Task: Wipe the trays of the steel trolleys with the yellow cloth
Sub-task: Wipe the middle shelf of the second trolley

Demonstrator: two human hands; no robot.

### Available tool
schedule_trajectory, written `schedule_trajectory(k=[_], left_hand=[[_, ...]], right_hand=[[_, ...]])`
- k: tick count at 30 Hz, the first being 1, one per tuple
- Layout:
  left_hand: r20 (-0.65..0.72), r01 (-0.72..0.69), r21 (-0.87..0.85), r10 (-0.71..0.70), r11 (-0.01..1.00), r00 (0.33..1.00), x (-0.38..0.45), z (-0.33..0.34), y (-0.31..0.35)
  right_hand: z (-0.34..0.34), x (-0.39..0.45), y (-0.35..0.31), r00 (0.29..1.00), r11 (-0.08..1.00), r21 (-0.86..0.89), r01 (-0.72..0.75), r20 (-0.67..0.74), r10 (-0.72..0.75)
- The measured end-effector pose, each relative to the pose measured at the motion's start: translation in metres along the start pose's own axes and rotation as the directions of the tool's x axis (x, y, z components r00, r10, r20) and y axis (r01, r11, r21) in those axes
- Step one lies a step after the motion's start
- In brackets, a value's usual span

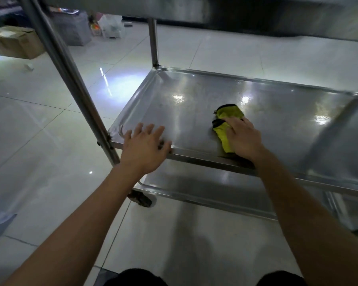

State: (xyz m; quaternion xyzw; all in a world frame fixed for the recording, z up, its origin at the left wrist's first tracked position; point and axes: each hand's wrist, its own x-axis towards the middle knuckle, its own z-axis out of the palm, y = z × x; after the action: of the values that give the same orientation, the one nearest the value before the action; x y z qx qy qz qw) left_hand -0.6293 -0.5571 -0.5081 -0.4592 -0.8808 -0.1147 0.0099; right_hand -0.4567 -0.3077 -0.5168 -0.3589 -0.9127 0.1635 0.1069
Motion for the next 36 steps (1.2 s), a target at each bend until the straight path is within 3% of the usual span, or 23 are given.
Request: schedule_trajectory(k=[3, 7, 14, 19, 23, 29, 36], left_hand=[[0.024, -0.058, 0.005, 0.057, 0.998, 0.998, 0.022, -0.005, 0.028], [0.052, -0.032, 0.056, 0.029, 0.998, 0.998, 0.043, -0.007, 0.040], [0.053, -0.063, 0.074, 0.059, 0.995, 0.997, 0.046, 0.009, 0.028], [0.064, -0.038, 0.052, 0.035, 0.998, 0.997, 0.044, 0.014, 0.020], [0.027, -0.022, -0.008, 0.023, 1.000, 0.999, 0.041, 0.017, 0.019], [-0.064, -0.004, -0.006, 0.003, 1.000, 0.998, 0.039, 0.020, 0.015], [-0.065, 0.015, 0.000, -0.014, 1.000, 0.998, 0.040, 0.025, 0.004]], right_hand=[[-0.021, -0.017, 0.050, 0.994, 0.996, -0.019, -0.086, -0.063, 0.084], [-0.044, -0.033, 0.102, 0.976, 0.978, -0.050, -0.201, -0.097, 0.196], [-0.045, -0.023, 0.108, 0.975, 0.972, -0.088, -0.216, -0.069, 0.210], [-0.025, 0.010, 0.058, 0.993, 0.990, -0.086, -0.112, -0.041, 0.109], [0.004, 0.048, -0.012, 0.997, 0.995, -0.096, 0.037, 0.071, -0.031], [0.043, 0.100, -0.112, 0.960, 0.977, -0.017, 0.214, 0.190, -0.207], [0.066, 0.141, -0.157, 0.897, 0.942, 0.146, 0.302, 0.292, -0.333]])
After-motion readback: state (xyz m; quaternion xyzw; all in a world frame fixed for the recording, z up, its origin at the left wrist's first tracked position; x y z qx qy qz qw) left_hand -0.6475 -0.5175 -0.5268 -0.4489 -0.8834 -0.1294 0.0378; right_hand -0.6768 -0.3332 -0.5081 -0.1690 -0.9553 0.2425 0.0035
